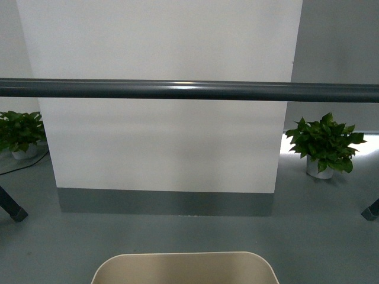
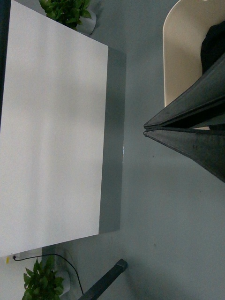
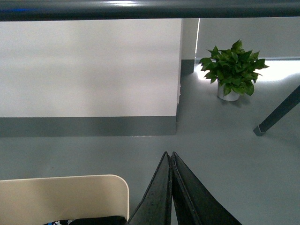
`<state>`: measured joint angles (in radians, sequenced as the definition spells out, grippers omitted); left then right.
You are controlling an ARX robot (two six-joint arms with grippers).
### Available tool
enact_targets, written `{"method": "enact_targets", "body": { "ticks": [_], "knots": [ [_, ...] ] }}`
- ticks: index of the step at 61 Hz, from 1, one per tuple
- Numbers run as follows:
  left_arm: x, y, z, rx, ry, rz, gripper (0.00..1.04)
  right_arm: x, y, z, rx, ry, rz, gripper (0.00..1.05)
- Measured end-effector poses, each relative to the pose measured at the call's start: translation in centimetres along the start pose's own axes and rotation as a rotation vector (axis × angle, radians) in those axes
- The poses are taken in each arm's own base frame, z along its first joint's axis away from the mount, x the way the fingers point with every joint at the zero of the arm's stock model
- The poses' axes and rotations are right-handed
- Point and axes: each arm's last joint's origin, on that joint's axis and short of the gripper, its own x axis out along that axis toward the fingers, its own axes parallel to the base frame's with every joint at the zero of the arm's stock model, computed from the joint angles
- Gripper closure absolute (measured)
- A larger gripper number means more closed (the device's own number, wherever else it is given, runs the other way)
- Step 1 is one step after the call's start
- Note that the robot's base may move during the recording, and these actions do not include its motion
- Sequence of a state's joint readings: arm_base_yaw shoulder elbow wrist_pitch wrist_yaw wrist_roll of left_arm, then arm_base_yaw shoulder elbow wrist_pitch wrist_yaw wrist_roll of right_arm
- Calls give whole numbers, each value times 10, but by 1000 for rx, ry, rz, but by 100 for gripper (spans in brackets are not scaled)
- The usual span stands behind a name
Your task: Move hamper under clothes hanger
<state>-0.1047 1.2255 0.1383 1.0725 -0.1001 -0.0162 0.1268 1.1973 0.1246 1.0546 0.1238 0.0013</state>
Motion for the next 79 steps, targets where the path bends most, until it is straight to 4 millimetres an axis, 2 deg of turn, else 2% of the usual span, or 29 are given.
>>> {"method": "enact_targets", "body": {
  "ticks": [13,23,47,79],
  "knots": [
    [-25,14,0,1,1,-11,101,-24,-11,0,1,-1,8,103],
    [-36,17,1,2,-2,5,101,-34,-20,0,2,-2,-3,103],
    [-57,17,7,6,-21,2,101,-55,-20,3,1,-13,-2,103],
    [-74,17,11,7,-36,1,101,-71,-20,6,1,-27,-2,103]
  ]
}}
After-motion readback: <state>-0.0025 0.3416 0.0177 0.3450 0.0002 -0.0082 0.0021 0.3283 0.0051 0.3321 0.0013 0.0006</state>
